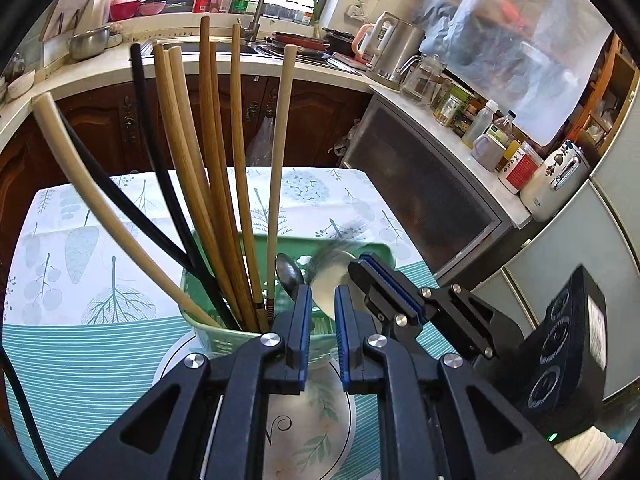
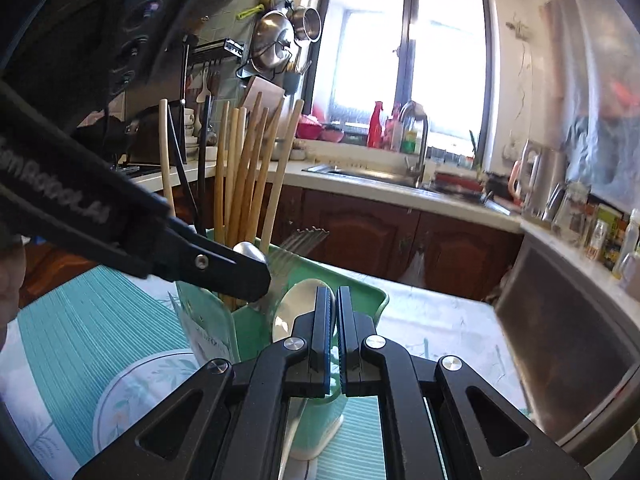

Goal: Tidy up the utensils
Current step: 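Carry the fork and white spoon over the green holder and lower them in, then open both tools to release the fork and white spoon into the holder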

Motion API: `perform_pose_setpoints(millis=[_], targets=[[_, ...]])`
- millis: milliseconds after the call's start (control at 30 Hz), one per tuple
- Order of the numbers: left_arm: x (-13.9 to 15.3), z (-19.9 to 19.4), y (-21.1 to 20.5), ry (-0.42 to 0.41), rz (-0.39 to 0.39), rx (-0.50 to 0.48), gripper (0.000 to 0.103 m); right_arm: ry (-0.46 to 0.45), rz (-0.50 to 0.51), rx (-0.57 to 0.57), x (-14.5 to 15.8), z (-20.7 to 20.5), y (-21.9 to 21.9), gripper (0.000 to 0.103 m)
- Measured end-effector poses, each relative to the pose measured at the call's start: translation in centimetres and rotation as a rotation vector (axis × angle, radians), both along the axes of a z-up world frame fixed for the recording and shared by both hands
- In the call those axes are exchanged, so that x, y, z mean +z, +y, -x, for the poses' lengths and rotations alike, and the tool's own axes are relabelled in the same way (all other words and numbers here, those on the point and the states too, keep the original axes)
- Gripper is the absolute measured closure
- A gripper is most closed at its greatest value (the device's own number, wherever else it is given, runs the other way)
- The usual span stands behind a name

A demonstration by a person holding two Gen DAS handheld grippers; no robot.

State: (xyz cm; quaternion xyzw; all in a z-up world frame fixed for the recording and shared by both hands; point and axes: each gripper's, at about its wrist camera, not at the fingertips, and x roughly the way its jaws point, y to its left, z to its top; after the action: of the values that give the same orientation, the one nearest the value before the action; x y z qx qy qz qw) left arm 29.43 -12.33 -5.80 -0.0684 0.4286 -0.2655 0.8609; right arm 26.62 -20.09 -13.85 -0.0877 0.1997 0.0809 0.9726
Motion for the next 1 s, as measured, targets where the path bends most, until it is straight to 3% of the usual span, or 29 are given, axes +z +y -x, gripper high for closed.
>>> perform_pose_setpoints(millis=[167, 467, 667, 900, 1000], targets=[[0.2, 0.2, 0.0, -0.003, -0.002, -0.010, 0.091, 0.002, -0.025, 0.013, 0.3, -0.6, 0.0, 0.101], [0.5, 0.7, 0.4, -0.010, 0.002, -0.022, 0.090, 0.101, -0.017, 0.007, 1.3, -1.1, -0.7, 0.101], [0.7, 1.1, 1.2, -0.007, 0.015, -0.030, 0.090, 0.276, -0.017, 0.004, 1.8, -4.4, -1.7, 0.101], [0.7, 1.3, 2.0, 0.009, 0.016, -0.041, 0.090, 0.540, 0.137, -0.008, 2.1, -9.3, 0.0, 0.100], [0.9, 1.4, 2.4, 0.010, 0.028, -0.036, 0.090, 0.605, 0.123, -0.017, 2.5, -10.7, 0.3, 0.100]])
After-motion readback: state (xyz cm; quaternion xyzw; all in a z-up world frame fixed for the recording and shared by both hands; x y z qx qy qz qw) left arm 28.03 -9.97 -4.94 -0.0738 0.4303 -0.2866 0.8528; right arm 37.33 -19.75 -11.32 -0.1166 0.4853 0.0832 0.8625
